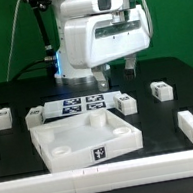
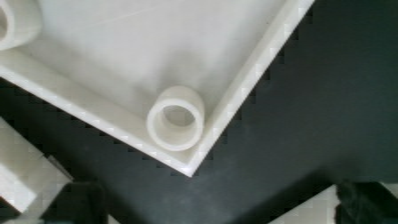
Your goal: Assemble one leg
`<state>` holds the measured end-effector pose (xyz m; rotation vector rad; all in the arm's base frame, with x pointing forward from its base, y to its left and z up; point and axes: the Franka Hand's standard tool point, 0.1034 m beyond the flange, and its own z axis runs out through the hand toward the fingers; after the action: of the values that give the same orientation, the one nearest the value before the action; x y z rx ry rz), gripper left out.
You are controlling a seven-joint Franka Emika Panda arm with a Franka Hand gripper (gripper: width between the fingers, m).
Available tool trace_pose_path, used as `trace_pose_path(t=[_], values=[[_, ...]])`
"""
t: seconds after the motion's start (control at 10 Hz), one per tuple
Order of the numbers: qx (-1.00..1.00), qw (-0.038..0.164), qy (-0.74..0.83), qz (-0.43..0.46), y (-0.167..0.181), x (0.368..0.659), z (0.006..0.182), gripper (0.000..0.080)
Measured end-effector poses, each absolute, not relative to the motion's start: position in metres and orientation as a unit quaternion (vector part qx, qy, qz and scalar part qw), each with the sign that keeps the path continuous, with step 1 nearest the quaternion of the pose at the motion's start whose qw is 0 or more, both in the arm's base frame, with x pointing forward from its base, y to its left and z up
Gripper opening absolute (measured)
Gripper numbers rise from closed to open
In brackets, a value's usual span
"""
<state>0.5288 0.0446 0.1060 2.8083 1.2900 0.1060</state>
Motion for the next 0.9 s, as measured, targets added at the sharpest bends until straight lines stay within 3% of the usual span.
trace_pose_path(t=[0.9], values=[[0.886,0.025,0.463,0.028,0.0399,0.5211,0.1003,0.065]])
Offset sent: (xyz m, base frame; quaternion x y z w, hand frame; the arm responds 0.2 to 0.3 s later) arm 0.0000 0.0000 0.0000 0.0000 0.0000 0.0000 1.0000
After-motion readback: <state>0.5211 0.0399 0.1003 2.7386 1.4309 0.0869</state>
